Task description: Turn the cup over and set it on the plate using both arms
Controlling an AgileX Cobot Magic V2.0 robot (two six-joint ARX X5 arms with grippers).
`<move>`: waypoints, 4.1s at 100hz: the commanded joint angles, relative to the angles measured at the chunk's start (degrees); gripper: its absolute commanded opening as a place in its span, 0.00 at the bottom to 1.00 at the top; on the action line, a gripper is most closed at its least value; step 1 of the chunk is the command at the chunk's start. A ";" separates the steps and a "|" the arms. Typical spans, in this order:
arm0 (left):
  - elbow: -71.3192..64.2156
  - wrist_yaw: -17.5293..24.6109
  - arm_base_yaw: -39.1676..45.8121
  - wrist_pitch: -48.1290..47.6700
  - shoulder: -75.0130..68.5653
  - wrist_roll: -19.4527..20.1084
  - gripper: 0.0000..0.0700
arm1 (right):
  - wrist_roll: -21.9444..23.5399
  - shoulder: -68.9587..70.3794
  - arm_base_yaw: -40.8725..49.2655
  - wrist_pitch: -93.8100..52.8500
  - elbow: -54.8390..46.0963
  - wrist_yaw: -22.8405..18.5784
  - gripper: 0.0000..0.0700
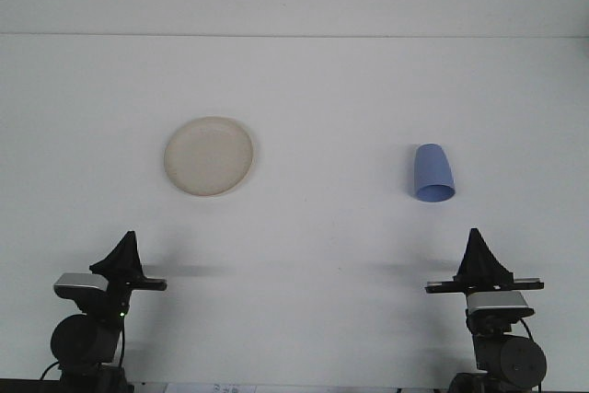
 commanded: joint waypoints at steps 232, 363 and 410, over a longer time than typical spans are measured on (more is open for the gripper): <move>-1.09 0.09 -0.11 0.66 -0.07 -0.15 0.02 | 0.33 85.09 -5.42 21.68 25.31 0.15 0.69; -1.09 0.09 -0.11 0.63 -0.07 -0.15 0.02 | -4.55 80.83 40.11 -87.19 83.73 -3.10 0.00; -1.09 0.09 -0.11 0.63 -0.07 -0.15 0.02 | -4.04 92.89 46.07 -91.93 86.16 1.01 0.00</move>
